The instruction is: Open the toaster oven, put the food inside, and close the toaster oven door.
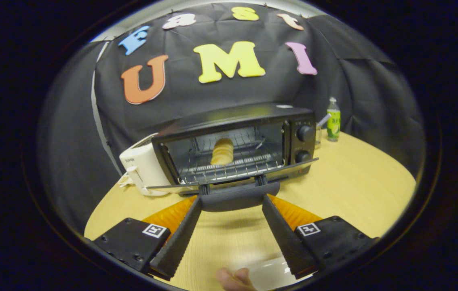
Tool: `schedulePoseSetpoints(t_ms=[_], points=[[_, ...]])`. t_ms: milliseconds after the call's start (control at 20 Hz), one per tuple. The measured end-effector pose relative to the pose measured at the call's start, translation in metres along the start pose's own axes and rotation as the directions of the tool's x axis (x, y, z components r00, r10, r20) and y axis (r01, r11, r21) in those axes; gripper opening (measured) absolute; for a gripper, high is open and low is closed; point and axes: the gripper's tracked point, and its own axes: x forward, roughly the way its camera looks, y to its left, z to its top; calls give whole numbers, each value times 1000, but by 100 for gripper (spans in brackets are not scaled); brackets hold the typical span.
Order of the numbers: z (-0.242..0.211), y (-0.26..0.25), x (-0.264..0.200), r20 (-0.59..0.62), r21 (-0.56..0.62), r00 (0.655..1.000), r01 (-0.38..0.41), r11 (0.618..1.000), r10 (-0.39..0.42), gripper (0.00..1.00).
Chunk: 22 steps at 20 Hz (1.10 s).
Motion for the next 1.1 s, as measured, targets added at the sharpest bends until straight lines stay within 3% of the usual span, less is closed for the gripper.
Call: schedulePoseSetpoints(t_ms=[250, 550, 800, 1000, 1100], points=[[37, 9, 0, 129, -115, 991, -32, 993, 47, 100], [46, 11, -46, 123, -126, 991, -41, 991, 57, 100], [66, -2, -92, 148, -170, 989, 13, 985, 13, 100], [91, 1, -132, 188, -129, 981, -16, 992, 40, 100], [96, -9, -151, 168, -85, 986, -1, 996, 16, 100]])
